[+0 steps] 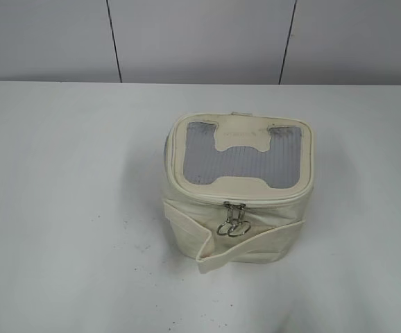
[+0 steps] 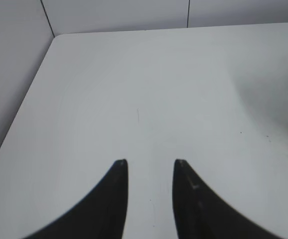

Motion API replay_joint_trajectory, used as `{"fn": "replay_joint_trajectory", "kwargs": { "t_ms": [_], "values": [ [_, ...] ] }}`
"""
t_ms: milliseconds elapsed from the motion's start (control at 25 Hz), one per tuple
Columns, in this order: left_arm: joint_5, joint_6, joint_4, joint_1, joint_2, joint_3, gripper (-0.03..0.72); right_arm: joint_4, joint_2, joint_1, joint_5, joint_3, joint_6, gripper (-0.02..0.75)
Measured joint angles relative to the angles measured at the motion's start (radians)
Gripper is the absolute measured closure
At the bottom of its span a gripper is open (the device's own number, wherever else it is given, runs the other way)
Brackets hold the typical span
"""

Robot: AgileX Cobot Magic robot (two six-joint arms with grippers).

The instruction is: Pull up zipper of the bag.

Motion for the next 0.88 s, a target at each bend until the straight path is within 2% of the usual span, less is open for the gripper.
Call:
{"fn": "replay_joint_trajectory", "kwargs": {
  "t_ms": [880],
  "values": [
    [0.0, 0.0, 0.0, 0.0, 0.0, 0.0, 0.447, 0.0, 0.0, 0.0, 0.0, 0.0, -0.001, 0.164]
  ]
}}
